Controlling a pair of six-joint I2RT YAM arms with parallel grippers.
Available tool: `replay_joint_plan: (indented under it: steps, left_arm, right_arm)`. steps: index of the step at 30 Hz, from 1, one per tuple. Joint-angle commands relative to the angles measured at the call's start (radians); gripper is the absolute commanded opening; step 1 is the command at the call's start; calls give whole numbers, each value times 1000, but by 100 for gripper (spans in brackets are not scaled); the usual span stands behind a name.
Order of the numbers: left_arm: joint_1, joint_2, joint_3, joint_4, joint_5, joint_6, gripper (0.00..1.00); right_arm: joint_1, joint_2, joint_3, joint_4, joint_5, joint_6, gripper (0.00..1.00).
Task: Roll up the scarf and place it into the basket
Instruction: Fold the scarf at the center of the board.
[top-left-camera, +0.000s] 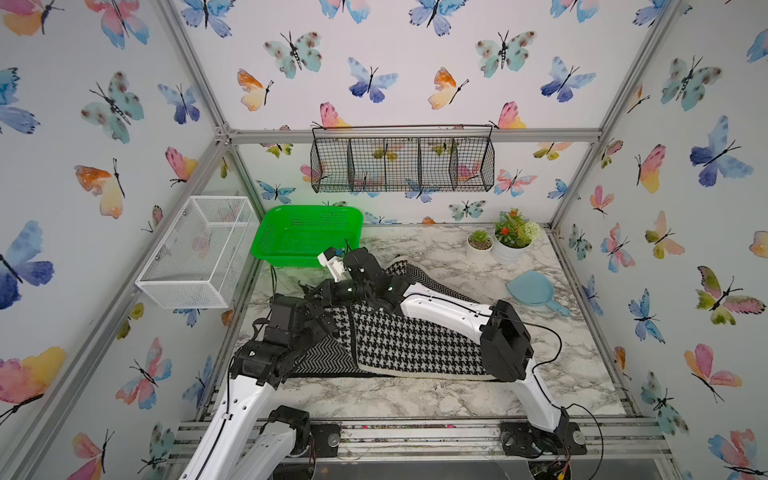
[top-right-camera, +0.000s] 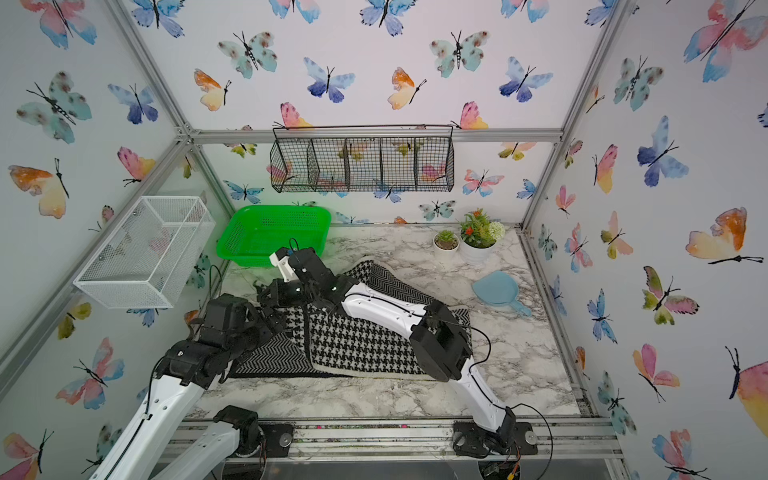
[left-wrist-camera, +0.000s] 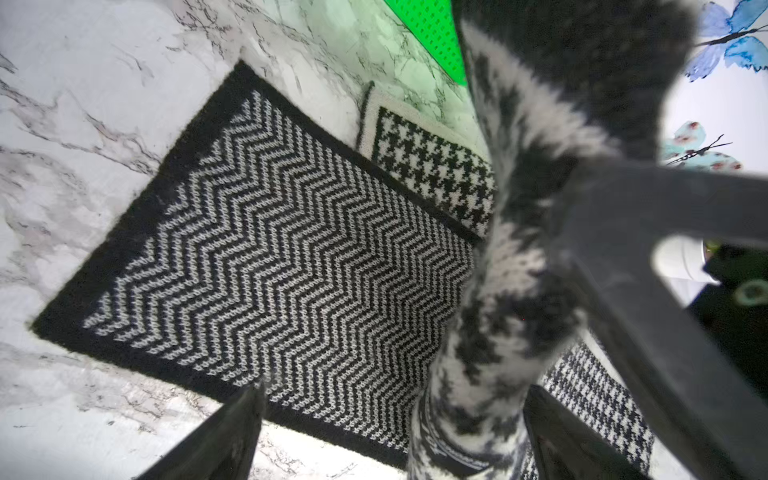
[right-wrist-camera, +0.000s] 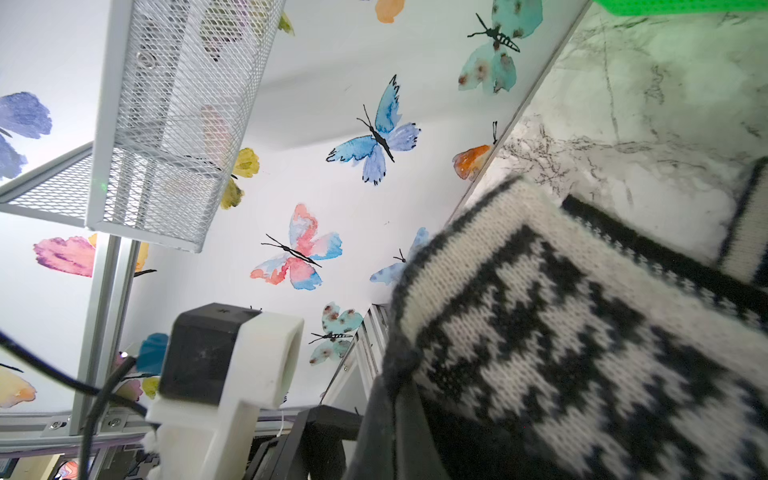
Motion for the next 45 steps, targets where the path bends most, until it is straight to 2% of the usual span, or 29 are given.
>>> replay_joint_plan:
  steps: [1, 8, 15, 27, 45]
  left_arm:
    - [5, -21, 23, -7, 12, 11, 98]
    - [6, -36, 31, -15, 29, 17, 98]
    - [8, -52, 17, -8, 47, 19, 98]
    - [12, -64, 54, -34, 36, 19, 98]
    - [13, -56, 42, -17, 42, 11, 98]
  right_arm:
    - [21, 48, 10, 53, -19, 21, 1]
    - [34, 121, 56, 85, -37, 56, 1]
    - [34, 138, 9, 152, -29, 80, 1]
    - [47, 246, 17, 343, -86, 212, 1]
    - [48, 258, 54, 343, -86, 210, 1]
